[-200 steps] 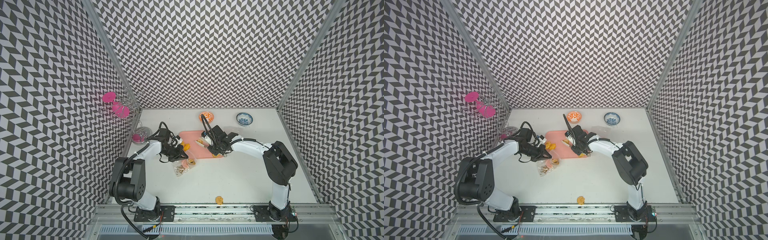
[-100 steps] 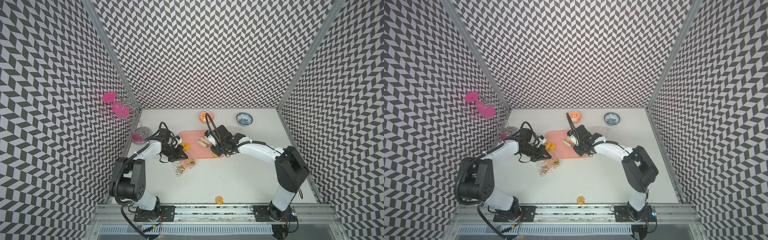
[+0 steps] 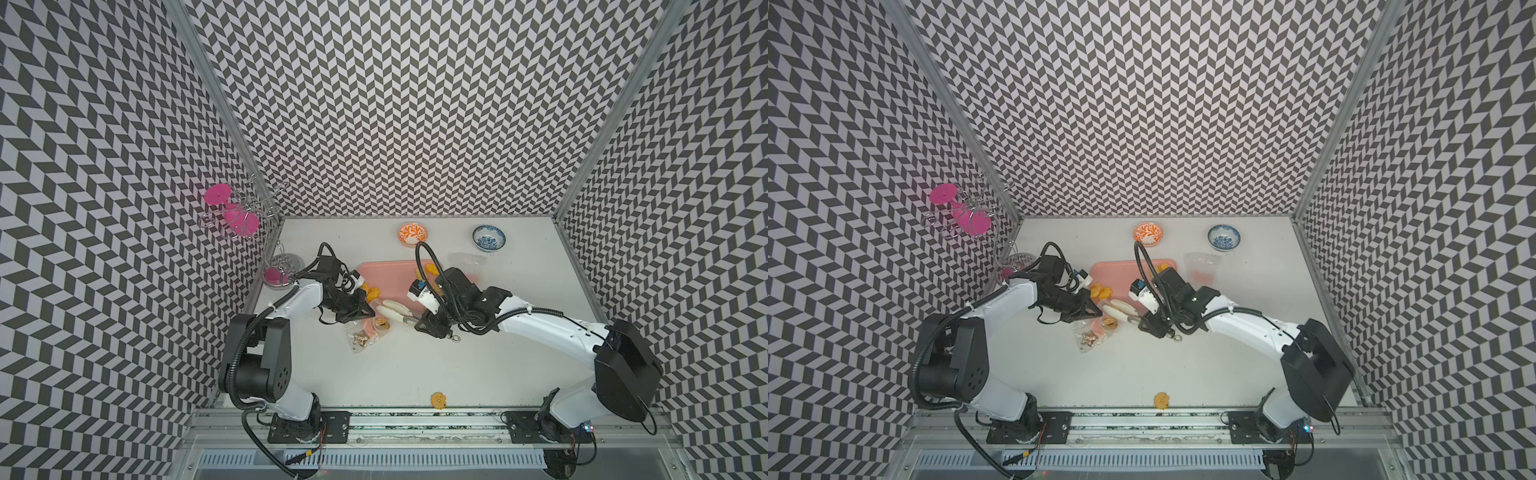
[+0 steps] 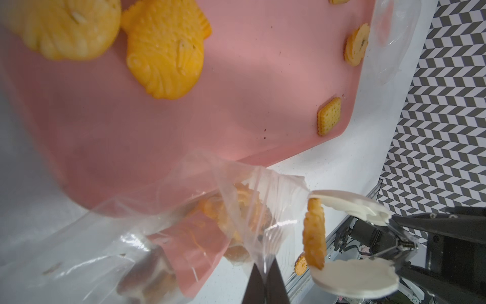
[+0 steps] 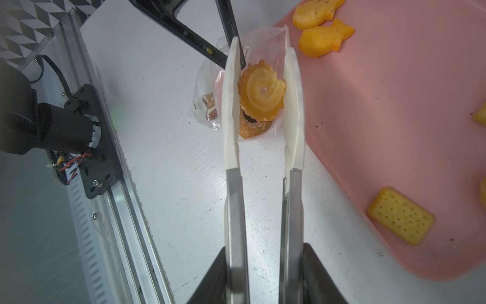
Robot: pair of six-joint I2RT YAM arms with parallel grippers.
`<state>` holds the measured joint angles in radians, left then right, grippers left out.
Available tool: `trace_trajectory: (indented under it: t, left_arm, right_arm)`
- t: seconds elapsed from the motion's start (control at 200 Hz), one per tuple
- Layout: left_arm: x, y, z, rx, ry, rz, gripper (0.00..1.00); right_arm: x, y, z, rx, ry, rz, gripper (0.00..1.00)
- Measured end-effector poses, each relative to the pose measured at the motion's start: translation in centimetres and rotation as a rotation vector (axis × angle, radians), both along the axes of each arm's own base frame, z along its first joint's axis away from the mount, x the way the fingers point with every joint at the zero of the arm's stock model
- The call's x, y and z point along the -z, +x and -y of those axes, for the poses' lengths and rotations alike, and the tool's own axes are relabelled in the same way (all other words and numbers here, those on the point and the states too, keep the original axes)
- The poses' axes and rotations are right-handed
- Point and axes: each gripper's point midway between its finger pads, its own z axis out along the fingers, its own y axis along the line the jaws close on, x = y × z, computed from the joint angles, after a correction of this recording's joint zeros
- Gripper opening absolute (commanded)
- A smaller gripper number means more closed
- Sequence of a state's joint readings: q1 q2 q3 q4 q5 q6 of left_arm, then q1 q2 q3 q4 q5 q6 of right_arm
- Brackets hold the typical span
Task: Put the cookies into a resealable bag to prevent moisture
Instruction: Place the cookie in the ziploc bag.
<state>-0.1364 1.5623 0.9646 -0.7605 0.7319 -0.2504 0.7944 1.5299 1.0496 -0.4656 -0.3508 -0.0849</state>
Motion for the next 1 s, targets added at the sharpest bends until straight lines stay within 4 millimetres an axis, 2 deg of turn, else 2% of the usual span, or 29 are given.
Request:
trace_trajectory:
  t: [0.25,0.566,0.661,0.766,0.932,0.997]
  left_arm:
    - [-1.0,-0.2,-0.1,-0.001,0.001,0.027,0.0]
    - [-1.1,-0.2,-0.3,-0.01,0.002,0.024,0.0]
    - [-1.2,-0.2,-0.3,-0.01,-0.001,0.025,0.0]
    - [-1.8,-0.4,-0.3,-0.009,-0.006,0.034,0.0]
    - [-3.5,-0.7,-0.1,-0.015,-0.03,0.073,0.0]
    - [-4.2,-0.7,0.0,-0.022,-0.045,0.085,0.0]
  right_arm:
    - [0.2,-0.5,-0.6,-0.013,0.024,-0.039,0.47]
    - [0.1,-0.6,-1.0,0.002,0.052,-0.073,0.48]
    - [-0.3,-0.1,-0.7,0.028,0.063,-0.074,0.47]
    - [-2.2,1.3,0.1,0.078,0.107,-0.041,0.47]
    - [-7.4,5.2,3.4,0.213,0.198,0.122,0.47]
    - [-8.0,6.1,4.2,0.242,0.198,0.178,0.46]
